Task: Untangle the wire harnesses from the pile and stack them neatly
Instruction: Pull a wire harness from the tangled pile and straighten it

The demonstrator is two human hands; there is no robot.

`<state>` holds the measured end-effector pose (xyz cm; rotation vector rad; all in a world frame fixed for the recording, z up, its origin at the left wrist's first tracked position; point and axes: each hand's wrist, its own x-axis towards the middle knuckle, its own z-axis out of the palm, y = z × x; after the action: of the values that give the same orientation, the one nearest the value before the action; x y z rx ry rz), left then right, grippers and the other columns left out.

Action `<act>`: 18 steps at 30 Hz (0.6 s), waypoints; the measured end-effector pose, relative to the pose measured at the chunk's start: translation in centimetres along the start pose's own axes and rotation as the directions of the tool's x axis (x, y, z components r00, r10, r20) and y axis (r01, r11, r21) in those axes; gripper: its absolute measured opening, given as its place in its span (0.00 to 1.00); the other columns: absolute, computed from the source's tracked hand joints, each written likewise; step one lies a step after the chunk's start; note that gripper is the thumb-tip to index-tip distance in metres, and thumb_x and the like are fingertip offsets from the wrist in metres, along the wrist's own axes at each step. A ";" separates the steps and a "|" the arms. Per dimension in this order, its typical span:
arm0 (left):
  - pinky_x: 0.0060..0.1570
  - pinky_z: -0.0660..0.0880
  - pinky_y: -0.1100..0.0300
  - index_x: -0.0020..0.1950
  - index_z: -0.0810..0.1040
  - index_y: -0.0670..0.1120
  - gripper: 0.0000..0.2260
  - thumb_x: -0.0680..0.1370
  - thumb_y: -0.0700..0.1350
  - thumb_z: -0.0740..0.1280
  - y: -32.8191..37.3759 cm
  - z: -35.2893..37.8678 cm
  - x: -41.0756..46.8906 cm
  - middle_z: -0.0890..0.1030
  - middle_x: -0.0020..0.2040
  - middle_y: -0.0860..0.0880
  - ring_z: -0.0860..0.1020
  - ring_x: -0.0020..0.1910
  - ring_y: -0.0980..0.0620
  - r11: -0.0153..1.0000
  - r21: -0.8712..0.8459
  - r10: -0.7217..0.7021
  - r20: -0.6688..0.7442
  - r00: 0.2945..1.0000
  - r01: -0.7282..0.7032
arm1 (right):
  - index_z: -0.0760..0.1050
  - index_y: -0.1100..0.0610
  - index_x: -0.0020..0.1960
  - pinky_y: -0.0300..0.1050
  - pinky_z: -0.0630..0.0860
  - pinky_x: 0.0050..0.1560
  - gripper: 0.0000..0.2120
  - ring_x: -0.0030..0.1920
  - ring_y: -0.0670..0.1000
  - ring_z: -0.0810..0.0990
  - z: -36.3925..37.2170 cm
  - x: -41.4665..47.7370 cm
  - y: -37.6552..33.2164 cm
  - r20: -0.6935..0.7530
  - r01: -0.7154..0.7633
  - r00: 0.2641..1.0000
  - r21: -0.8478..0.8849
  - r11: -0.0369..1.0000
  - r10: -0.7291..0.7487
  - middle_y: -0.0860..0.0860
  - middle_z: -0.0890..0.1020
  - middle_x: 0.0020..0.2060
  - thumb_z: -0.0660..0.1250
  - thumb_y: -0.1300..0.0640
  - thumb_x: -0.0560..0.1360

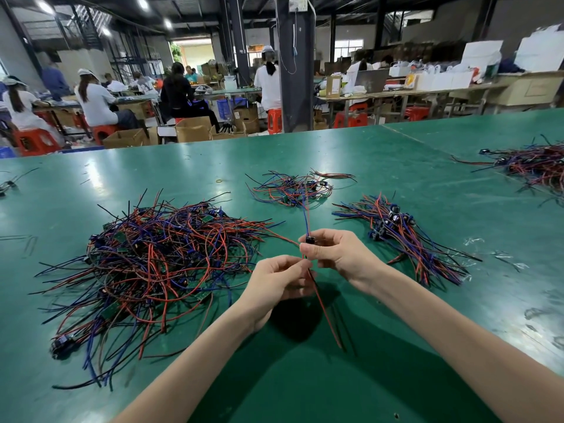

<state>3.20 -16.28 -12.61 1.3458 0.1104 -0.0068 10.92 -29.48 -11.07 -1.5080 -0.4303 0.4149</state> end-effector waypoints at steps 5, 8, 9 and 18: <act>0.36 0.80 0.60 0.44 0.79 0.39 0.05 0.77 0.39 0.66 0.0 0.2 -0.2 0.80 0.34 0.46 0.78 0.31 0.55 1.000 -0.011 0.024 -0.018 1.000 -0.024 | 0.80 0.54 0.46 0.38 0.70 0.39 0.14 0.35 0.42 0.77 0.2 -0.2 0.0 0.070 -0.034 0.997 0.008 0.999 0.033 0.45 0.82 0.35 0.74 0.52 0.62; 0.34 0.80 0.58 0.43 0.80 0.38 0.05 0.75 0.40 0.67 0.2 0.1 -0.3 0.78 0.32 0.45 0.76 0.29 0.54 0.997 -0.079 0.011 -0.027 1.000 -0.013 | 0.78 0.55 0.51 0.37 0.70 0.40 0.11 0.36 0.44 0.76 0.0 -0.1 -0.1 0.120 -0.053 0.991 0.012 0.999 0.051 0.47 0.81 0.36 0.72 0.63 0.69; 0.33 0.79 0.59 0.42 0.80 0.38 0.06 0.74 0.40 0.68 0.2 0.1 -0.3 0.77 0.31 0.46 0.75 0.28 0.54 0.996 -0.089 0.009 -0.030 1.000 -0.012 | 0.78 0.56 0.52 0.36 0.70 0.39 0.12 0.36 0.45 0.75 0.0 -0.1 -0.1 0.124 -0.058 0.991 0.018 0.998 0.055 0.48 0.81 0.36 0.71 0.66 0.70; 0.33 0.81 0.55 0.43 0.80 0.37 0.07 0.78 0.35 0.63 0.6 -0.2 -0.4 0.75 0.30 0.47 0.73 0.28 0.55 0.999 0.042 0.034 0.012 0.999 -0.034 | 0.78 0.61 0.50 0.35 0.76 0.36 0.12 0.35 0.44 0.80 -0.2 0.0 0.0 0.116 -0.040 0.993 0.089 0.995 0.030 0.51 0.82 0.34 0.66 0.73 0.71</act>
<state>2.81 -15.97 -12.05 1.3894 0.0780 0.0121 10.98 -29.64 -11.11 -1.4092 -0.4691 0.5438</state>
